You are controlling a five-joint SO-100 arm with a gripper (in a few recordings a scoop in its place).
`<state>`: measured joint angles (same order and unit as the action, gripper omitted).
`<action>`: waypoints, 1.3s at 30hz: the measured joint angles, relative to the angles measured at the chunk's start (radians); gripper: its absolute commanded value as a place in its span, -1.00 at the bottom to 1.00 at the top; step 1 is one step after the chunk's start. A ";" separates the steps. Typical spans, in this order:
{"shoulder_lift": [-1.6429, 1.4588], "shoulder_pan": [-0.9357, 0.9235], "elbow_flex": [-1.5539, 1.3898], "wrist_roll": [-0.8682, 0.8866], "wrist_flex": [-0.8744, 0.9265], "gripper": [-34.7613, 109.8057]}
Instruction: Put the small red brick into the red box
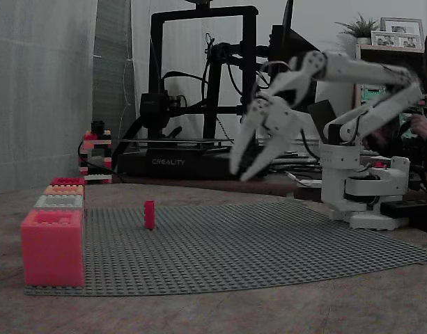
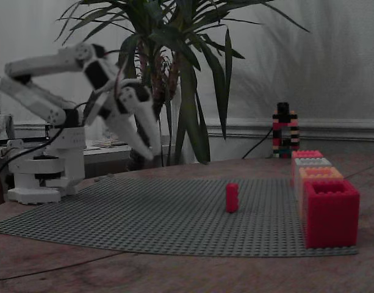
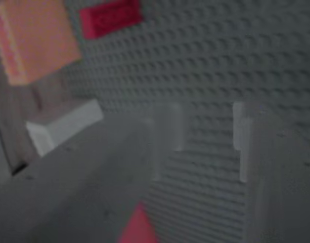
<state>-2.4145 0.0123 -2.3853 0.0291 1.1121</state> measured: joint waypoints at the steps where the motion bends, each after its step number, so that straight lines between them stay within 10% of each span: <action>1: 0.067 -0.002 0.049 0.005 -0.005 -0.33; 18: 1.031 -0.055 0.824 0.012 0.049 -0.31; 39: 1.204 -0.057 0.997 -0.049 0.054 -0.33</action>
<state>-1.2103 -0.0445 -1.3883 -0.0199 1.1658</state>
